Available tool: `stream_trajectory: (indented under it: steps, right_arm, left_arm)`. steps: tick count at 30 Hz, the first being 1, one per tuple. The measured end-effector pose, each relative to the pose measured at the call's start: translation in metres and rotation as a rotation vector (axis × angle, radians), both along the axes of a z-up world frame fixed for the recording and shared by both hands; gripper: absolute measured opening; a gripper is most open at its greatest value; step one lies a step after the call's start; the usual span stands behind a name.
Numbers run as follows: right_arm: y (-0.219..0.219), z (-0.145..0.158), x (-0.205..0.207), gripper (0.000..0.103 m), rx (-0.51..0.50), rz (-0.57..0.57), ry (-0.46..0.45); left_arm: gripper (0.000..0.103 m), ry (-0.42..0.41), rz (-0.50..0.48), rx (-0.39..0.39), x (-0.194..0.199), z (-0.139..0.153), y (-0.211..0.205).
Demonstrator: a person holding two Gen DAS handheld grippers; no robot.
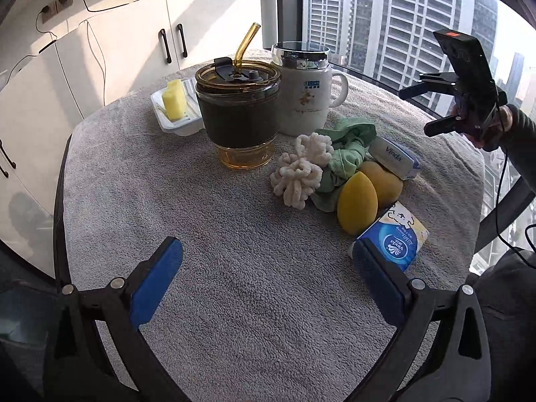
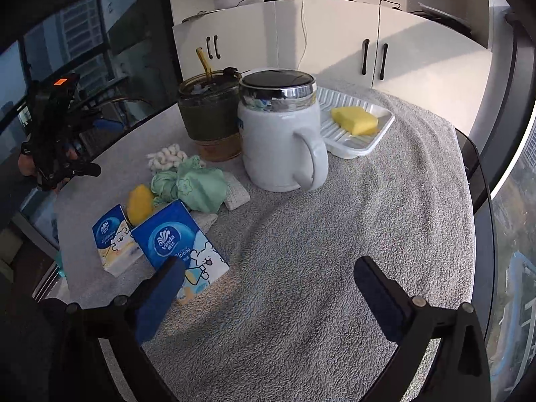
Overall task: Organize soft objects
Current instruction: 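Withdraw both open tools from the tray back toward the remaining objects, then grasp a blue Vinda tissue pack with the left tool while the right tool grasps another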
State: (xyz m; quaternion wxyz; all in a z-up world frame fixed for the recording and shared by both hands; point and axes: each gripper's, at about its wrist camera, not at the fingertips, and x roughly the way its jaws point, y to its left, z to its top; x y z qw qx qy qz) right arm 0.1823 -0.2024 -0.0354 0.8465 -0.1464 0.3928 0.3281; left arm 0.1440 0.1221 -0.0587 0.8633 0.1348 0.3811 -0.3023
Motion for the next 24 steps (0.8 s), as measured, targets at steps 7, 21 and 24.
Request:
stream_trajectory:
  steps: [7,21,24]
  right_arm:
    - [0.053,-0.015,-0.039,0.103,-0.034,0.136,-0.03]
    - [0.066,-0.037,-0.018,0.103,-0.044,0.145,0.003]
    - [0.067,-0.04,-0.013,0.098,-0.041,0.152,0.017]
  left_arm:
    - [0.103,-0.02,-0.184,0.074,-0.06,-0.013,-0.057]
    - [0.103,0.018,-0.241,0.062,-0.033,-0.03,-0.094]
    - [0.103,0.033,-0.234,0.067,-0.022,-0.034,-0.098]
